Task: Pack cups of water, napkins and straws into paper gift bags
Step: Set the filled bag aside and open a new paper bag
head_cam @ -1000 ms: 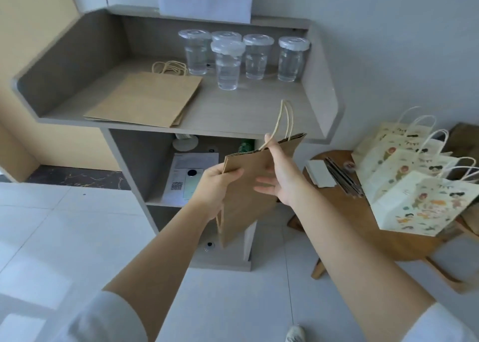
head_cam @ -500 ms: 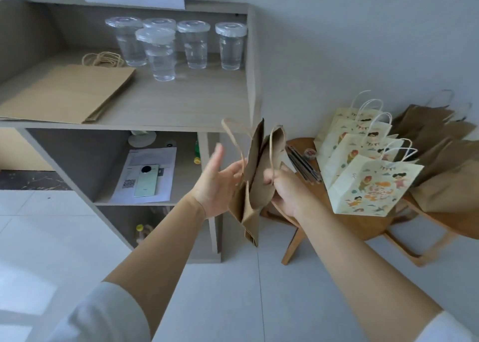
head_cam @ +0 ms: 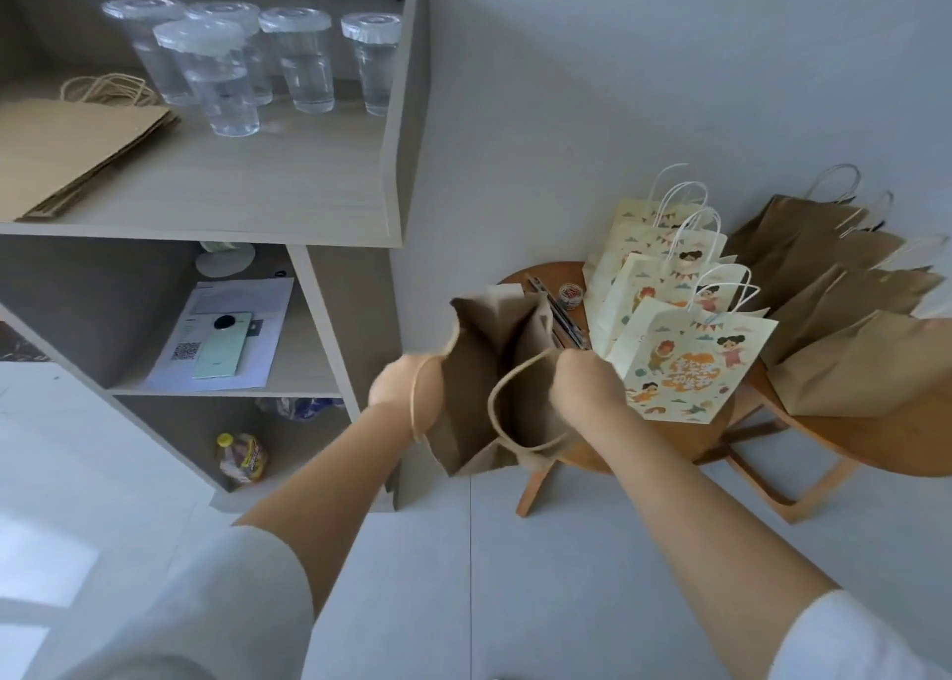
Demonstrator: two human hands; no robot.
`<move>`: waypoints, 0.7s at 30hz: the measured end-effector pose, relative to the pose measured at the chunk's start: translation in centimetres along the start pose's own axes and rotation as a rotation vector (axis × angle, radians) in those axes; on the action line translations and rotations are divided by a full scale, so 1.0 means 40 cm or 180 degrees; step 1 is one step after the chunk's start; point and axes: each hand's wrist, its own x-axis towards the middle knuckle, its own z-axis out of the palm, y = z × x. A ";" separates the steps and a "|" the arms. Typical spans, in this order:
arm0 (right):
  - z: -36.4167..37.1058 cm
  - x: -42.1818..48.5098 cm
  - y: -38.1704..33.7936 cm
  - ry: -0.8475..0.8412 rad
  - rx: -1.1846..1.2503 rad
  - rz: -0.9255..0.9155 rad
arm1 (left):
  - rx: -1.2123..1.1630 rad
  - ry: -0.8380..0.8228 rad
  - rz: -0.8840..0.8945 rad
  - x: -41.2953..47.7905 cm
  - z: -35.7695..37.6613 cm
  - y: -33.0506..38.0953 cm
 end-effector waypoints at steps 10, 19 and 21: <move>-0.007 0.044 0.113 0.0041 0.0043 0.0284 | -0.0243 0.0117 -0.0227 0.059 0.033 0.116; 0.031 0.172 0.197 -0.0422 0.1714 0.0957 | -0.0372 -0.0442 -0.0299 0.169 0.076 0.162; 0.040 0.218 0.210 -0.0456 0.1769 0.1041 | -0.0391 -0.0484 -0.0322 0.215 0.085 0.175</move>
